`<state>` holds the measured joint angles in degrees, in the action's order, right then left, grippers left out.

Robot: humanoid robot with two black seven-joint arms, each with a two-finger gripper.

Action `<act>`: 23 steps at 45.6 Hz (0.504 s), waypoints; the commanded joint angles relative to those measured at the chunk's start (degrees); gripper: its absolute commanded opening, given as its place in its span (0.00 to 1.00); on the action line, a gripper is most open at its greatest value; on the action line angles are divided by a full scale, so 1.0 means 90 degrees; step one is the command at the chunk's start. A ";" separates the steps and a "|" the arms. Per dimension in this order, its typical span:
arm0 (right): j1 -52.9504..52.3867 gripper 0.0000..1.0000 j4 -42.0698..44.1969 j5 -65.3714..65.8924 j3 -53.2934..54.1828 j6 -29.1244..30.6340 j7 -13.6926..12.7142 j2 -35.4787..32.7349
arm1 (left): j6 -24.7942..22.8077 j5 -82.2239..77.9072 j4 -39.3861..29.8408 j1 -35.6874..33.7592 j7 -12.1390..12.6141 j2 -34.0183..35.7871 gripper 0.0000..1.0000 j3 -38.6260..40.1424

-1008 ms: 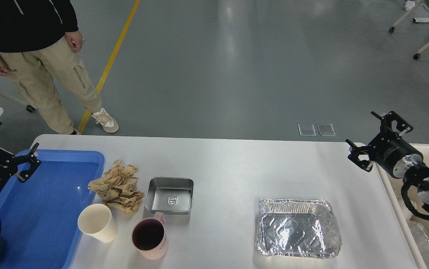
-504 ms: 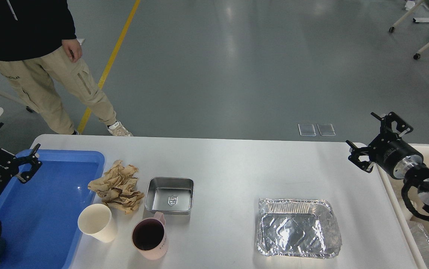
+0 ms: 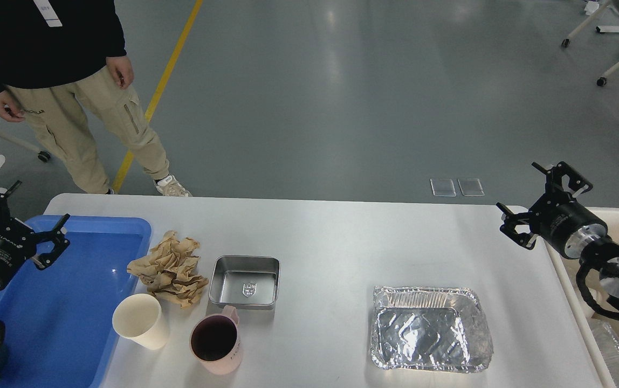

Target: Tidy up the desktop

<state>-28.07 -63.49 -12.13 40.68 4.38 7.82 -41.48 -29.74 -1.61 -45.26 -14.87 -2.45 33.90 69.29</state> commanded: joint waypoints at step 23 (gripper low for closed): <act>-0.0035 1.00 0.0023 0.0255 -0.0009 -0.0008 0.0000 0.0185 | 0.0120 -0.1890 -0.0800 0.0012 -0.0050 0.1096 0.97 -0.0472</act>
<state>-28.05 -63.13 -10.29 40.67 4.31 7.82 -39.79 -29.40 -13.31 -49.52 -14.69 -3.04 41.65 67.41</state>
